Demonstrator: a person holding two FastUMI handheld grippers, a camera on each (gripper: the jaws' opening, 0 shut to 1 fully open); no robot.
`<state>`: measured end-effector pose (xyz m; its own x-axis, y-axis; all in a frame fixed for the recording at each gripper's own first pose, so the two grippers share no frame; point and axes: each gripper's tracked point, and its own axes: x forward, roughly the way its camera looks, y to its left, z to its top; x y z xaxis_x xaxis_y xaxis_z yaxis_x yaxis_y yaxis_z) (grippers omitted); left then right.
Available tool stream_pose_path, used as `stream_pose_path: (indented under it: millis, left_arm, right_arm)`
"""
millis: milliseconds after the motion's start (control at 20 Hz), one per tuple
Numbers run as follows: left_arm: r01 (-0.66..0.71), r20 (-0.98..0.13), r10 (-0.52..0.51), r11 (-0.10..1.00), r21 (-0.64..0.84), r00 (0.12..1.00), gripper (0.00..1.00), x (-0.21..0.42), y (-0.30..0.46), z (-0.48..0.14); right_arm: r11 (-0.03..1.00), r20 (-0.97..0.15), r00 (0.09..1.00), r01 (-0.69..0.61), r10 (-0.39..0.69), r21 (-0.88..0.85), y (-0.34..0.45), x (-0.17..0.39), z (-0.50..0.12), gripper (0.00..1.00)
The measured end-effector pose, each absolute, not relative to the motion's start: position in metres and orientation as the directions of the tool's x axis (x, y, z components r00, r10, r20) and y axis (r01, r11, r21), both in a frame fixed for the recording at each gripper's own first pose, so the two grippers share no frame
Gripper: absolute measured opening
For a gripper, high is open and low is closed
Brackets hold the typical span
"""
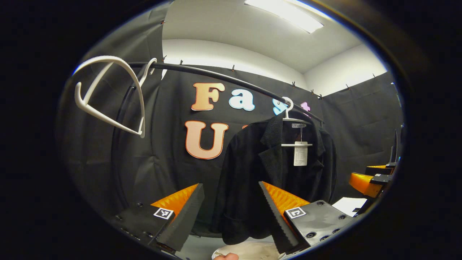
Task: Grasp the clothes on the hanger with both hands and then place them into the laundry hamper below.
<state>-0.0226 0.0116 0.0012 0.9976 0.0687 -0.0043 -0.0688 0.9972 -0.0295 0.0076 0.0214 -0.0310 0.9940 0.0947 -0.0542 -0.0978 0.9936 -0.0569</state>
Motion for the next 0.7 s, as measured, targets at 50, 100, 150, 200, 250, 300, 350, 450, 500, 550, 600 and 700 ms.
stream_pose_path:
  millis: [50,100,150,200,250,300,350,450,500,550,600,700]
  left_arm:
    - [-0.074,-0.003,0.074,0.997,-0.028,0.997,0.96,-0.024,0.013,0.001]
    - [-0.080,-0.002,0.080,0.996,-0.028,0.997,0.96,-0.024,0.015,0.001]
    - [-0.085,0.000,0.085,0.996,-0.029,0.996,0.96,-0.026,0.017,0.001]
    - [-0.088,-0.002,0.088,0.996,-0.030,0.996,0.96,-0.025,0.019,0.000]
    - [-0.089,-0.006,0.089,0.996,-0.031,0.996,0.97,-0.025,0.020,-0.002]
    - [-0.088,-0.011,0.088,0.996,-0.031,0.996,0.97,-0.023,0.020,-0.004]
    - [-0.088,-0.014,0.088,0.996,-0.030,0.996,1.00,-0.020,0.021,-0.006]
    - [-0.089,-0.018,0.089,0.996,-0.025,0.996,0.96,-0.017,0.022,-0.009]
    - [-0.090,-0.019,0.090,0.996,-0.021,0.996,0.96,-0.017,0.022,-0.010]
    - [-0.089,-0.020,0.089,0.996,-0.018,0.996,0.96,-0.017,0.021,-0.011]
    - [-0.085,-0.019,0.085,0.996,-0.016,0.996,0.93,-0.016,0.019,-0.012]
    - [-0.070,-0.009,0.070,0.997,-0.012,0.998,0.96,-0.012,0.014,-0.011]
  right_arm:
    - [0.993,-0.062,0.992,-0.110,0.107,-0.047,0.028,0.020,-0.033,0.93]
    - [0.992,-0.071,0.990,-0.123,0.120,-0.040,0.034,0.032,-0.036,0.93]
    - [0.990,-0.083,0.988,-0.136,0.132,-0.040,0.040,0.046,-0.041,0.93]
    - [0.988,-0.094,0.986,-0.144,0.139,-0.049,0.045,0.061,-0.046,0.93]
    - [0.988,-0.106,0.985,-0.145,0.138,-0.060,0.047,0.077,-0.053,0.93]
    - [0.987,-0.119,0.983,-0.146,0.138,-0.070,0.050,0.094,-0.060,0.93]
    - [0.986,-0.133,0.982,-0.147,0.136,-0.078,0.052,0.111,-0.069,0.94]
    - [0.988,-0.153,0.983,-0.119,0.103,-0.098,0.051,0.143,-0.086,0.88]
    - [0.987,-0.161,0.983,-0.107,0.088,-0.118,0.052,0.159,-0.094,0.93]
    - [0.986,-0.173,0.982,-0.101,0.077,-0.135,0.052,0.170,-0.100,0.94]
    - [0.983,-0.184,0.981,-0.096,0.067,-0.154,0.050,0.179,-0.105,0.94]
    - [0.981,-0.184,0.981,-0.091,0.059,-0.172,0.043,0.188,-0.103,0.91]
